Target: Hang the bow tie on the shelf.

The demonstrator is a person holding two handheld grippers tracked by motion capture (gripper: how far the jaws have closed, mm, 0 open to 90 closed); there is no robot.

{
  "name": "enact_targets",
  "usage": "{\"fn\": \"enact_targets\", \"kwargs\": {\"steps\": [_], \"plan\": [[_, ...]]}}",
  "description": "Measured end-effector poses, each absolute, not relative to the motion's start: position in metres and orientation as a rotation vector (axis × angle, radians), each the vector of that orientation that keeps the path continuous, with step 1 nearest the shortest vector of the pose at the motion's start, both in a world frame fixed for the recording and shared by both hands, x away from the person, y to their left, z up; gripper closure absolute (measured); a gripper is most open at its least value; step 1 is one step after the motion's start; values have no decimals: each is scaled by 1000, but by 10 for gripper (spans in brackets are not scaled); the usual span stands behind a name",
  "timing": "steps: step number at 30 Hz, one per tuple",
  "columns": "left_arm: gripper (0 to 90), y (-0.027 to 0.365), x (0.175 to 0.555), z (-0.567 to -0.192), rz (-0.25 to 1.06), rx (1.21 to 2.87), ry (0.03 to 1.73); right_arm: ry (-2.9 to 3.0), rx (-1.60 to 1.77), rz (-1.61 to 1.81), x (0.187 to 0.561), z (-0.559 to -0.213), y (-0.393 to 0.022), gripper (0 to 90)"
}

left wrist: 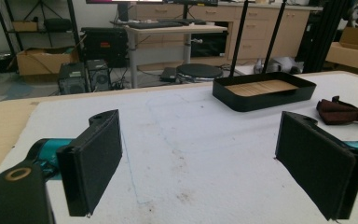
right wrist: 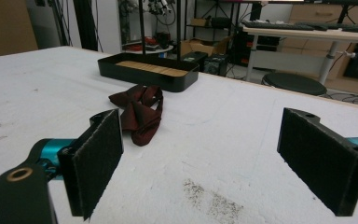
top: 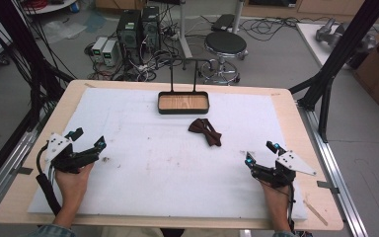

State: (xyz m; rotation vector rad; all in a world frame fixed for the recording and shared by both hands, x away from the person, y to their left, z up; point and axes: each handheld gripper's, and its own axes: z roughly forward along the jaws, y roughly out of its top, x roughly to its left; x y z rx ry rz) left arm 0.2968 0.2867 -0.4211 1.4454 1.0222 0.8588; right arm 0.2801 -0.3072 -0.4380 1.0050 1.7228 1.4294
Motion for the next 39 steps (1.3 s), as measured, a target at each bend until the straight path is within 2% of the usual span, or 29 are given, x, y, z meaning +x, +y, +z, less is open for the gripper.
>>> {"fn": "enact_targets", "kwargs": {"steps": [8,20,25,32,39], "plan": [[149,286,297,-421,859,1448,1020,1743,950,1408,289,-422,-297,133],[150,286,297,-421,864,1451,1021,1849,872,1386,318,-395,-267,191],[150,286,297,-421,866,1452,1022,1896,853,1364,331,-392,-253,246],[150,286,298,-422,864,1445,1025,1959,822,1347,352,-392,-233,267],[150,286,299,-422,861,1446,1026,2054,820,1319,377,-398,-207,325]]}}
